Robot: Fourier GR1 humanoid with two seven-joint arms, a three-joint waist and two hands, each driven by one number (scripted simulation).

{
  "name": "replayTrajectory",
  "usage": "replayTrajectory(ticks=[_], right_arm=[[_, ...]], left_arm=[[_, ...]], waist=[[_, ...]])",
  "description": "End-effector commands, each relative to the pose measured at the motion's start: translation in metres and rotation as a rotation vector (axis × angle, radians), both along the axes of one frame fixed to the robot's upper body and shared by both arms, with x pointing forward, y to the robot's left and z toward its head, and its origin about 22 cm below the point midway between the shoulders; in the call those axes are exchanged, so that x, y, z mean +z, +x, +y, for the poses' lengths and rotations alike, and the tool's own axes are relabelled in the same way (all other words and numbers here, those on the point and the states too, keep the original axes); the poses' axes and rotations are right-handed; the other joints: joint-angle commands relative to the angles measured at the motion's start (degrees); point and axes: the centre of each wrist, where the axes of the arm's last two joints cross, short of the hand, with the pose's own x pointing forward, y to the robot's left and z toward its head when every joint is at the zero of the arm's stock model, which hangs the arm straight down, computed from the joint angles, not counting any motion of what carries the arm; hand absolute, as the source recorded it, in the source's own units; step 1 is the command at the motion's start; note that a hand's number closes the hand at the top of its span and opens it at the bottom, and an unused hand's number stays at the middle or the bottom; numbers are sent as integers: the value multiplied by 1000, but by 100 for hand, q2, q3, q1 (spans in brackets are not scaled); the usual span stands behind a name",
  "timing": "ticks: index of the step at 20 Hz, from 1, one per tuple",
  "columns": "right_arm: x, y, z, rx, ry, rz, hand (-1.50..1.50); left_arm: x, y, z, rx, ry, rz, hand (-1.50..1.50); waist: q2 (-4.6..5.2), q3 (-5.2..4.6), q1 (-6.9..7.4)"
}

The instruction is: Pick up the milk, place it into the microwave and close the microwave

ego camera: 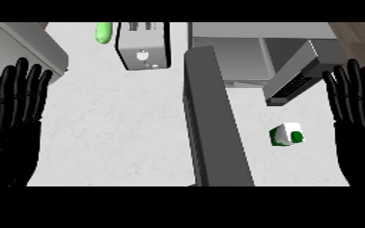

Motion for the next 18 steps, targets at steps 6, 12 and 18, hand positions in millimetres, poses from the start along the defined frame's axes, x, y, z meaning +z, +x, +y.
replayTrajectory(ticks=[6,12,18], right_arm=[[12,-17,-13,259,19,-27,-150],[-15,-34,10,531,144,120,-150],[-21,-44,-9,456,111,126,-150]], left_arm=[[-4,-13,-17,101,-15,6,-150],[-12,-37,-22,59,-196,117,-150],[-13,-59,-11,59,-197,106,-150]], waist=[[-26,228,80],[-24,225,106],[-20,223,113]])
